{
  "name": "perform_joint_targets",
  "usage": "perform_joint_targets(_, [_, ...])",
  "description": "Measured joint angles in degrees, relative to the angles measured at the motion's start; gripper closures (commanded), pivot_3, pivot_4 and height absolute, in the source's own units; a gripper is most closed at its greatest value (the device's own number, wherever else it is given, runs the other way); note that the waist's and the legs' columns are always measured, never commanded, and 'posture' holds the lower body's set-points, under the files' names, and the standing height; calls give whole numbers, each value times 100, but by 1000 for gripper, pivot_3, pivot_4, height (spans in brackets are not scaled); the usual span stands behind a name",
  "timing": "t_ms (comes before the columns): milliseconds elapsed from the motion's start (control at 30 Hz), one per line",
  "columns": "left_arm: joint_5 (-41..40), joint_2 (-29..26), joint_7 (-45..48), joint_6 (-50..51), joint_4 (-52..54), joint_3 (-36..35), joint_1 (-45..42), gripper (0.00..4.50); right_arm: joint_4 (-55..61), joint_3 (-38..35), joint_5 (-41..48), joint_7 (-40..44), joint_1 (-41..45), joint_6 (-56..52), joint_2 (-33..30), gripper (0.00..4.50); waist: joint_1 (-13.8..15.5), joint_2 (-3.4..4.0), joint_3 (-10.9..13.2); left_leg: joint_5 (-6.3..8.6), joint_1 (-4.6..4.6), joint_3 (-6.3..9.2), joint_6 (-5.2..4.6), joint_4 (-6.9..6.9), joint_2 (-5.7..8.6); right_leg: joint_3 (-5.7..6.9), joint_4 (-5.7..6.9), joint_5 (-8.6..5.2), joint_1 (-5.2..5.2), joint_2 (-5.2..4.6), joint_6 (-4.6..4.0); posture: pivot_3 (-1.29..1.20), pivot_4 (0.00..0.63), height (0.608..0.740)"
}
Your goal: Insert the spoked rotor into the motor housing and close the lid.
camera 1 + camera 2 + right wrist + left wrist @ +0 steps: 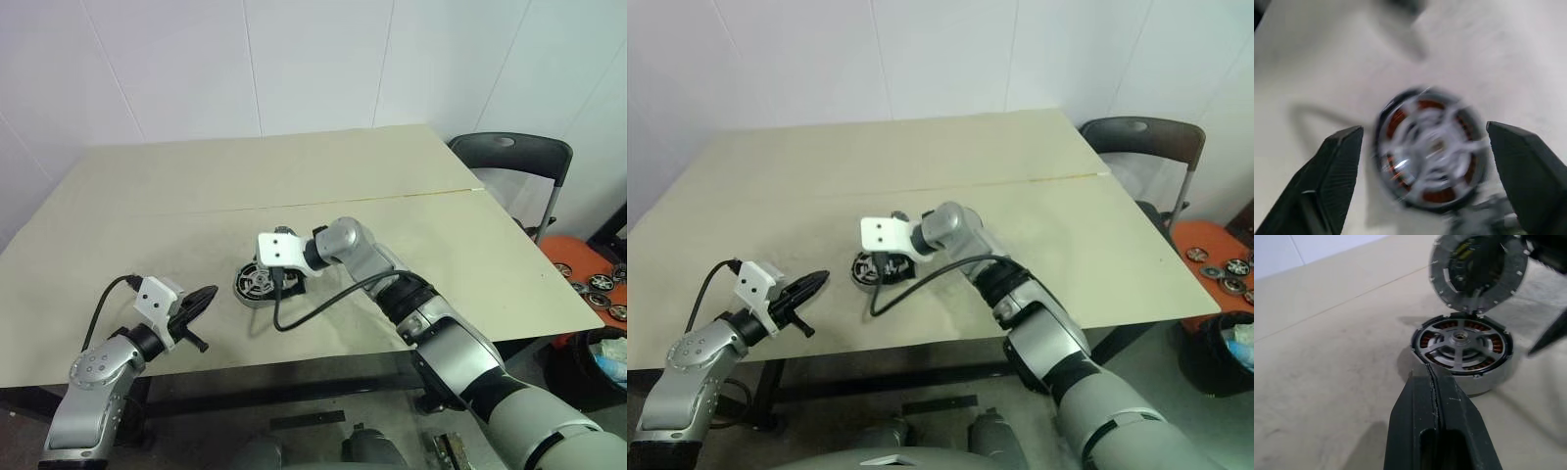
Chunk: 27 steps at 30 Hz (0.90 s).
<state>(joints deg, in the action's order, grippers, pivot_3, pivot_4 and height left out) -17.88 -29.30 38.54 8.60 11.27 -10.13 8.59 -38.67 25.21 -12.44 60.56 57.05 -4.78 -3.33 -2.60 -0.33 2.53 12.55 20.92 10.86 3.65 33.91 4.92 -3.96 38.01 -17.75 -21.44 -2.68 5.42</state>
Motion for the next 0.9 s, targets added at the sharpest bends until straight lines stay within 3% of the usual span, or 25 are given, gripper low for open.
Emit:
perform_joint_targets(133, [22, 5, -43, 117, 20, 39, -5, 4500, -529, -542, 172, -967, 539, 21, 341, 465, 8, 1, 1, 0, 0, 1, 0, -2, -1, 1, 0, -1, 0, 1, -1, 0, 0, 740])
perform_joint_targets(233, [22, 5, -102, 236, 115, 50, -15, 4500, -1043, -884, 245, -1824, 914, 154, 459, 993, 25, 1, 0, 0, 0, 2, 0, -1, 5, 1, -3, -3, -11, -4, -6, 0, 0, 740])
perform_joint_targets(467, [-100, 10, -150, 494, 421, 27, -40, 4500, -2403, -596, -613, -3551, 1327, 832, -41, 3313, 8, 1, 1, 0, 1, -4, 0, -2, 6, -2, -2, -9, -10, -5, -16, 0, 0, 740])
perform_joint_targets(567, [-373, 27, -153, 626, 687, -59, -38, 4500, -2829, -495, -872, -3840, 1340, 863, -259, 4338, -10, 2, 2, -1, 16, -6, 0, -4, 3, -7, -1, -8, -18, -2, -15, 0, 0, 740])
perform_joint_targets(667, [-554, 26, -169, 744, 906, -194, -25, 4500, -3018, -473, -961, -3805, 1344, 898, -399, 4338, -50, 3, 2, -2, 41, -9, 1, -3, 1, -12, 5, 0, -45, 0, -2, 0, 0, 740])
perform_joint_targets(900, [-897, 11, -141, 893, 938, -410, 31, 4500, -2999, -754, -519, -2089, 1207, 775, -476, 4338, -151, 2, 1, -2, 45, -8, 1, 1, 1, -11, 7, 1, -46, 1, 0, 0, 0, 740])
